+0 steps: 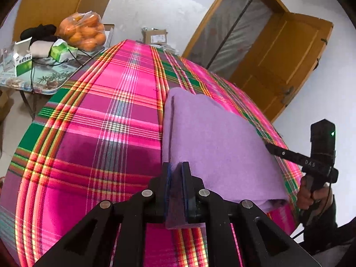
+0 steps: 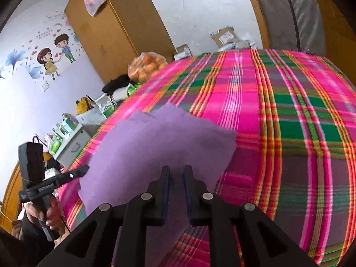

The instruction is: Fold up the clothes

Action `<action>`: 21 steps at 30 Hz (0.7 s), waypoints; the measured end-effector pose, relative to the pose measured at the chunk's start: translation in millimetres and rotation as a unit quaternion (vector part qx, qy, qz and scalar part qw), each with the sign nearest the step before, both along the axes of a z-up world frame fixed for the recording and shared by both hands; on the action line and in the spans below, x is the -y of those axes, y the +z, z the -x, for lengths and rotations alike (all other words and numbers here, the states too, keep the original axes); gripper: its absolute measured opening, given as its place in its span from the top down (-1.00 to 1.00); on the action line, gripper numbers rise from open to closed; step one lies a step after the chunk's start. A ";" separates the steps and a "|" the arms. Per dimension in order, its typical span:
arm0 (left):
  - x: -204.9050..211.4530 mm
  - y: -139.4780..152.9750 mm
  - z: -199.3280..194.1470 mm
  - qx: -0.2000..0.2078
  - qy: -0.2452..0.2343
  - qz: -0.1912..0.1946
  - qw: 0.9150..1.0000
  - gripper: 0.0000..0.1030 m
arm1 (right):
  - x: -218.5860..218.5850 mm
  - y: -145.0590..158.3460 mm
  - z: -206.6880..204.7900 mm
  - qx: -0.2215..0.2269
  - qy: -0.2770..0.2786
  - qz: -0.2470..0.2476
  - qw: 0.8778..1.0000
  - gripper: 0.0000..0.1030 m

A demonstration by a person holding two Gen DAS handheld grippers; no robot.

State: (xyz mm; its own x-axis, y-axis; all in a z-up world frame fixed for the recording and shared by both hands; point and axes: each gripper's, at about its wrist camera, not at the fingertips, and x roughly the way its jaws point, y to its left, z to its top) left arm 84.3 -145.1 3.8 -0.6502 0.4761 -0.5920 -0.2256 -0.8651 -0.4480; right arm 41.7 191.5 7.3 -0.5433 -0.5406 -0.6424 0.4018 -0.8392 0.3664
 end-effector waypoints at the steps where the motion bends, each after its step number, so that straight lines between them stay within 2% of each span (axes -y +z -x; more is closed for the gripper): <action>1: 0.5 0.6 -0.5 0.000 0.001 0.000 1.000 0.80 | -1.3 1.8 -2.0 -0.002 -0.001 0.003 1.000 0.73; 5: 1.9 4.9 -4.9 -0.007 -0.001 0.001 1.000 0.80 | -5.3 10.8 -13.6 -0.017 0.007 0.004 1.000 0.73; 11: 0.7 -1.6 -2.8 0.001 -0.004 0.002 1.000 0.80 | -0.7 -3.2 -15.6 0.003 0.029 0.001 1.000 0.72; 16: 1.5 7.9 -8.8 -0.011 0.003 0.011 1.000 0.80 | -1.7 3.9 -22.6 -0.005 0.029 -0.003 1.000 0.73; 21: -7.4 7.3 -9.7 -0.014 -0.011 0.024 1.000 0.82 | 4.4 4.9 -41.8 -0.019 0.067 -0.013 0.997 0.72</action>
